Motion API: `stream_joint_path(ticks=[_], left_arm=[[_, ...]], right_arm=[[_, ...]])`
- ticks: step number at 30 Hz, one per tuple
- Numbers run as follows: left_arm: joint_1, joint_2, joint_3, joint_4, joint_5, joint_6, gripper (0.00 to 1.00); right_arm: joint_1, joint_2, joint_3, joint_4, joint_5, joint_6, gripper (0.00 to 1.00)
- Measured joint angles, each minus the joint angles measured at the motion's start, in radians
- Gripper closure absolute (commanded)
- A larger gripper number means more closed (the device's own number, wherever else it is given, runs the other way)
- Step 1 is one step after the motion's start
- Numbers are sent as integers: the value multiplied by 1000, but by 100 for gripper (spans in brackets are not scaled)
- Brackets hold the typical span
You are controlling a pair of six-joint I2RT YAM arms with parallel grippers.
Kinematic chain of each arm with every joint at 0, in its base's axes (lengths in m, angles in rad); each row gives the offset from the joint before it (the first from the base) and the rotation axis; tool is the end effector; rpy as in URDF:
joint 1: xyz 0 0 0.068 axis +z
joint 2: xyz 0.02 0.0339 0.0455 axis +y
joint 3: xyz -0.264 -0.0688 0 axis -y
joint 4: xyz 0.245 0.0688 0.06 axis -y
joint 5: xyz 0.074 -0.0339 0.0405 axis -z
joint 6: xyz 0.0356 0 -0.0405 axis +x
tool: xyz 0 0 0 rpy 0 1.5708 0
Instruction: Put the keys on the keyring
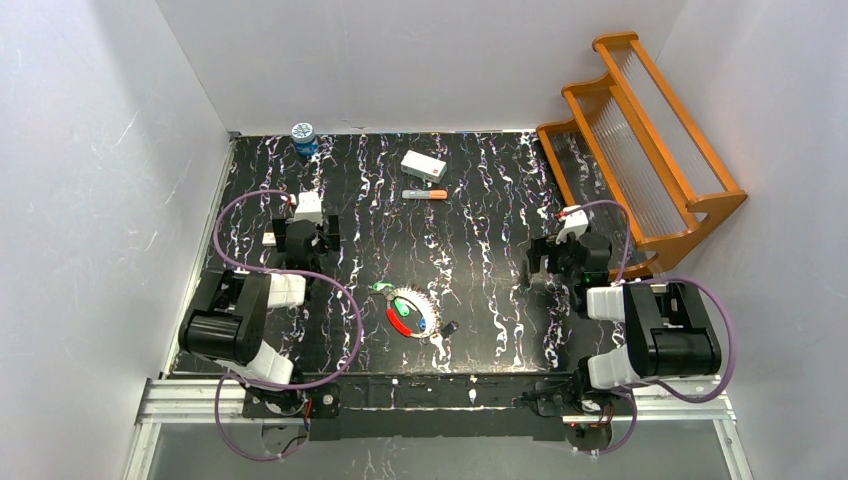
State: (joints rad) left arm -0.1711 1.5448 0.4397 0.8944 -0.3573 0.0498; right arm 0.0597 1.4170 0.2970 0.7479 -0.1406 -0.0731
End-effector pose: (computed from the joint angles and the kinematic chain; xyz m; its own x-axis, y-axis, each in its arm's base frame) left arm 0.2797 -0.0357 0.1630 -0.2147 0.0844 -0.9730 -0.1670 0.9784 0.1217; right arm 0.2413 0.0194 0.1403 -0.3481 -0.0933 -0.9328 -0.2154 0.9764 -0.0172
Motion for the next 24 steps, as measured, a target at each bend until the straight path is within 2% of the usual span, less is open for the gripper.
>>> stream_joint_path(ticks=[4, 10, 13, 17, 22, 24], left_arm=[[5, 0, 16, -43, -14, 14, 2], [6, -10, 17, -103, -24, 9, 2], [16, -10, 10, -114, -16, -23, 2], [32, -5, -56, -56, 4, -34, 2], [37, 87, -85, 109, 53, -35, 2], [39, 109, -138, 222, 86, -28, 2]], right_arm=[[-4, 62, 12, 77, 3, -1, 1], [-70, 156, -54, 312, -7, 43, 1], [-89, 167, -63, 346, -19, 50, 1], [-89, 170, -63, 380, -30, 61, 1], [-89, 172, -63, 394, -32, 68, 1], [-89, 174, -63, 401, -32, 70, 1]])
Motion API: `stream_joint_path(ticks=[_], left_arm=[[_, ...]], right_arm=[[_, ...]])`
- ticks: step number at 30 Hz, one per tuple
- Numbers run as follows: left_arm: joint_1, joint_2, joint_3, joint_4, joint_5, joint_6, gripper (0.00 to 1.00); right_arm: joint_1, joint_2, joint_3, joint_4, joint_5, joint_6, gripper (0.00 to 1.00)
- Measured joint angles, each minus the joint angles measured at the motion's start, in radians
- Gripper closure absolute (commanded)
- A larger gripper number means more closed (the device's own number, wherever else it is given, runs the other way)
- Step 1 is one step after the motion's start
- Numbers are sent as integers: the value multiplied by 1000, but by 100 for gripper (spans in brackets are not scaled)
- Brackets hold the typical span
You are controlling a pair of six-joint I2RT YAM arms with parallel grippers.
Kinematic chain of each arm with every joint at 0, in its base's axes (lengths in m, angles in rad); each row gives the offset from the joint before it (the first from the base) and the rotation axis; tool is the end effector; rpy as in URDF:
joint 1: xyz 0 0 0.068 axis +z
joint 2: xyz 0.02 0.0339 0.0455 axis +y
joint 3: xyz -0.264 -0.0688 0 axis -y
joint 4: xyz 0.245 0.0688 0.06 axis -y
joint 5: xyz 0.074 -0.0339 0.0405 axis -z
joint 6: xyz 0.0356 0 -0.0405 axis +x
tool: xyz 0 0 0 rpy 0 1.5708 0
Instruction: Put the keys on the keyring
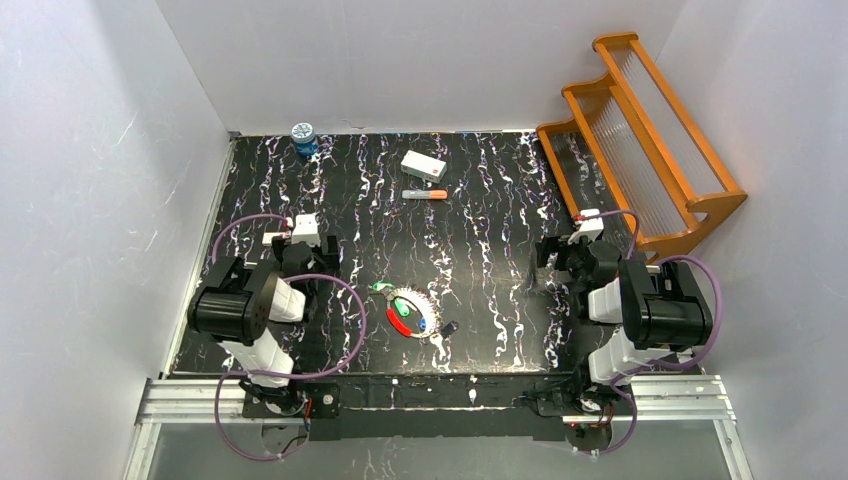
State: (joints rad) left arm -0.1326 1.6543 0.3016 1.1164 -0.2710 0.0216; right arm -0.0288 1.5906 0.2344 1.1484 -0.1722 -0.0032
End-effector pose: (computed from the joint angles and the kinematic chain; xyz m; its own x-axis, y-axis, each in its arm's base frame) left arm 0.2579 -0.0248 0.1250 -0.2348 0.0523 -0.9706 -0.1255 0.9886 0.0837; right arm 0.2428 -0.0009 0.1283 -0.2058 0.0028 -0.9786 -0.1399 0.9896 0.0322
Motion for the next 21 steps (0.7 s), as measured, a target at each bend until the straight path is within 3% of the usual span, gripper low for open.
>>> stream_joint_path(ticks=[5, 21], left_arm=[[0, 14, -46, 95, 24, 1, 2], [0, 20, -47, 114, 25, 1, 2]], right_arm=[[0, 1, 0, 1, 0, 0, 1], [0, 1, 0, 4, 1, 1, 1]])
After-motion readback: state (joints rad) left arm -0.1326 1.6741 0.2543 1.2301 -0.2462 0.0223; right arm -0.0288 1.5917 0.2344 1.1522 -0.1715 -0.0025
